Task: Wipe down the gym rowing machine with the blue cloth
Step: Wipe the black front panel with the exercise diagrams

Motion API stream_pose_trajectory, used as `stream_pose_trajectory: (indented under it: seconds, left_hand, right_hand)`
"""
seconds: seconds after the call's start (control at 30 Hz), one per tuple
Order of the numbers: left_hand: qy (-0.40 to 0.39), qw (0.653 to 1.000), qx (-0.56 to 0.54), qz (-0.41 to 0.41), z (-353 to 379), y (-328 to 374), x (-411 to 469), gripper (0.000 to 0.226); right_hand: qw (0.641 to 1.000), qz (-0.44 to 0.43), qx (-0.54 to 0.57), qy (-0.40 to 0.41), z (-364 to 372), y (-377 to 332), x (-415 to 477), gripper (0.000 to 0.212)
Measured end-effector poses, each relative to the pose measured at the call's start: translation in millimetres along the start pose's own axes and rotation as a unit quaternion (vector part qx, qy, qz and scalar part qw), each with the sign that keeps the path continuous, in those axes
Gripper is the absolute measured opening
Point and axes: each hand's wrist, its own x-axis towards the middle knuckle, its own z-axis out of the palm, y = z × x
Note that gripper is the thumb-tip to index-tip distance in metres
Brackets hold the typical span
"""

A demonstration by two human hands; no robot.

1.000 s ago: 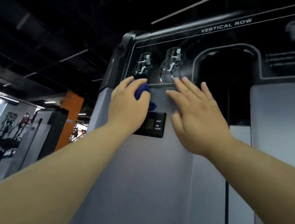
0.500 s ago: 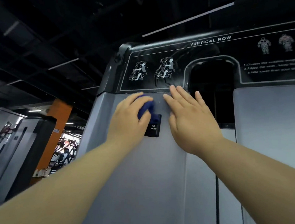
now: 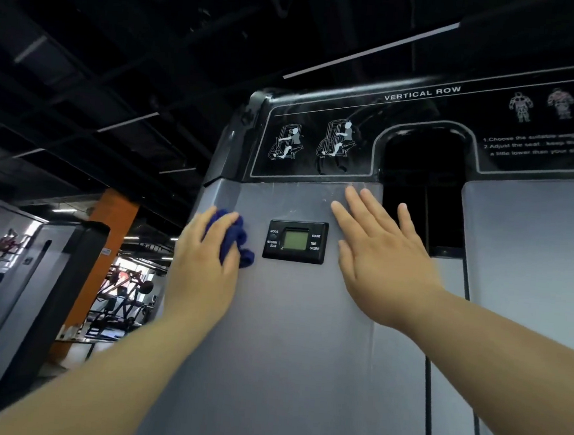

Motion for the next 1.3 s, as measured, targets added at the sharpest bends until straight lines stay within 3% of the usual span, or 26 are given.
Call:
stream_pose_trajectory:
  seconds: [0.17, 0.33, 0.43, 0.53, 0.67, 0.77, 0.87, 0.97, 1.03, 1.07, 1.13, 1.2, 1.3]
  left_hand:
    - [-0.086, 0.993, -0.072, 0.045, -11, 3, -90, 0.046]
    - [-0.032, 0.996, -0.087, 0.007, 9, 27, 19, 0.042]
    - [-0.014, 0.991, -0.115, -0.067, 19, 71, 72, 0.033]
    - [-0.056, 0.984, -0.115, -0.127, 21, 106, 79, 0.041]
    - [-0.147, 0.977, -0.157, 0.007, 23, 116, 64, 0.046]
    - [-0.222, 0.938, -0.265, 0.016, 15, 131, 56, 0.044]
    - [-0.252, 0.885, -0.384, -0.081, 0, 140, 55, 0.045]
    - [-0.292, 0.786, -0.527, -0.141, -13, 141, 55, 0.039]
    - [-0.235, 0.768, -0.570, -0.174, -15, 139, 54, 0.033]
    - [-0.169, 0.793, -0.554, -0.191, -15, 135, 53, 0.031]
    - [-0.054, 0.879, -0.443, -0.168, -13, 120, 49, 0.029]
    - [-0.043, 0.955, -0.279, -0.090, -9, 101, 36, 0.033]
    - [-0.070, 0.990, -0.120, 0.020, 9, 73, 19, 0.039]
  right_hand:
    - [0.999, 0.000, 0.006, 0.034, 8, -2, -6, 0.080]
    - [0.997, 0.011, 0.030, 0.071, 21, -2, -8, 0.071]
    - [0.994, 0.010, 0.039, 0.098, 25, -1, -8, 0.065]
    - [0.993, 0.012, 0.054, 0.100, 30, 1, -8, 0.067]
    - [0.989, 0.006, 0.093, 0.113, 28, 4, -8, 0.066]
    - [0.986, 0.004, 0.124, 0.115, 22, 2, -9, 0.079]
    - [0.981, 0.007, 0.138, 0.140, 13, -1, -6, 0.086]
    - [0.961, 0.042, 0.190, 0.196, -7, -8, 13, 0.074]
    - [0.962, 0.004, 0.179, 0.207, -18, -17, 32, 0.058]
    - [0.967, -0.039, 0.150, 0.202, -18, -22, 39, 0.047]
    - [0.974, -0.085, 0.098, 0.187, -13, -20, 41, 0.027]
    - [0.978, -0.071, 0.071, 0.180, -16, -4, 37, 0.018]
    - [0.986, 0.038, 0.067, 0.146, -29, 10, 47, 0.023]
